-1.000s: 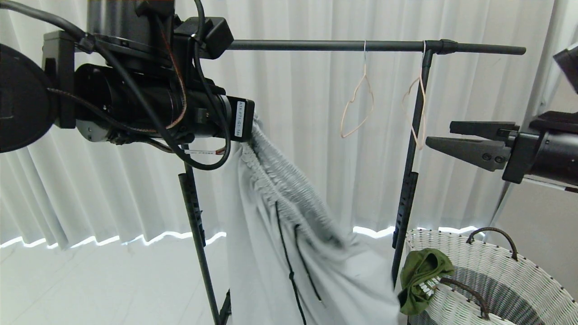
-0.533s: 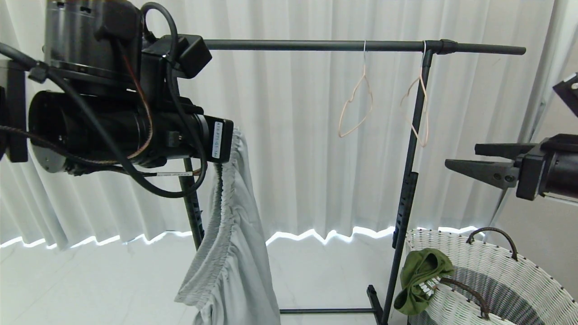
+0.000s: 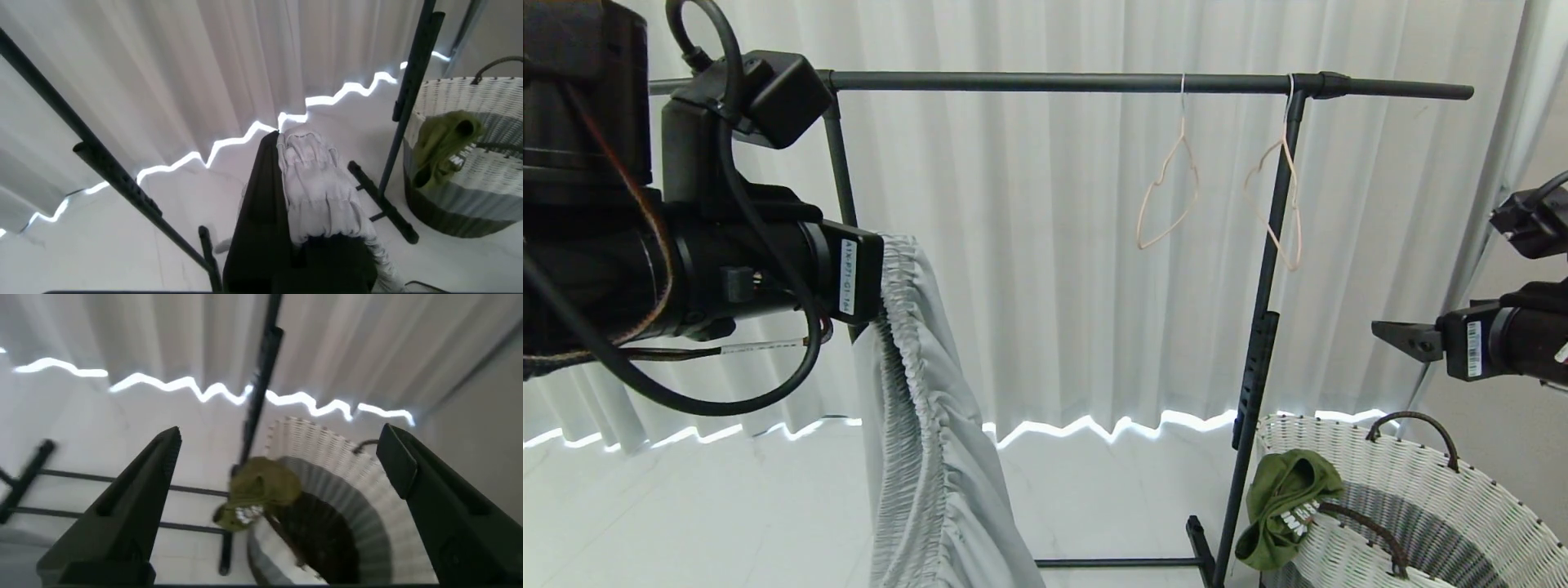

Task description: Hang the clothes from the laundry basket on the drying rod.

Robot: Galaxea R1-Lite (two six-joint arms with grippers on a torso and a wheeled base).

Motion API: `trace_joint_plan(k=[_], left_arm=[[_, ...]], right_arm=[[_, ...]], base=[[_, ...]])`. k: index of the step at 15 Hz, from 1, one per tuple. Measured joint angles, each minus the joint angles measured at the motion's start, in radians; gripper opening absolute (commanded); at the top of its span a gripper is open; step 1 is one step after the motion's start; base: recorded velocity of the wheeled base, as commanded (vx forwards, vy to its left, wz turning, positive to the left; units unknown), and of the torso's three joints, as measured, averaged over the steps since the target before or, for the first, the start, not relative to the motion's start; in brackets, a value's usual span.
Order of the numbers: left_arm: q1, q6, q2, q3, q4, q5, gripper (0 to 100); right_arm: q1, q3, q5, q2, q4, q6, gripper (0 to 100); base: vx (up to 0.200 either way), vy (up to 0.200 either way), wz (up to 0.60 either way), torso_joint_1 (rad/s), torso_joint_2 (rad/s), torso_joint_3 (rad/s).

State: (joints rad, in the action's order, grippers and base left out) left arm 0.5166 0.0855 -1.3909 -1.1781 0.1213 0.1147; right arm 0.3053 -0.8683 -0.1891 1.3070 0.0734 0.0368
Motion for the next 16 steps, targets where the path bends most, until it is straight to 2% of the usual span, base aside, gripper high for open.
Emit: trace_joint_plan(k=[3, 5, 7, 12, 16], left_arm=[[0.0, 0.001, 0.019, 0.028, -0.011, 0.0, 0], [0.0, 0.002, 0.027, 0.037, -0.011, 0.0, 0], [0.0, 0.002, 0.035, 0.042, -0.013, 0.0, 0], [0.001, 0.002, 0.057, 0.06, -0.013, -0.001, 0], [0.001, 0.002, 0.062, 0.072, -0.016, -0.001, 0]], right_arm=[[-0.008, 0.049, -0.093, 0.003, 0.05, 0.077, 100], [-0.009, 0.103, -0.129, 0.005, 0.15, 0.125, 100], [-0.01, 0.136, -0.133, 0.008, 0.23, 0.134, 100], [-0.009, 0.153, -0.134, 0.009, 0.243, 0.136, 100], [-0.01, 0.152, -0.136, 0.01, 0.243, 0.136, 100]], base=[[0.0, 0.0, 0.0, 0.0, 0.0, 0.0], [0.0, 0.0, 0.0, 0.0, 0.0, 0.0], [0.0, 0.0, 0.0, 0.0, 0.0, 0.0], [0.0, 0.0, 0.0, 0.05, -0.06, -0.07], [0.0, 0.0, 0.0, 0.134, -0.48, -0.246]])
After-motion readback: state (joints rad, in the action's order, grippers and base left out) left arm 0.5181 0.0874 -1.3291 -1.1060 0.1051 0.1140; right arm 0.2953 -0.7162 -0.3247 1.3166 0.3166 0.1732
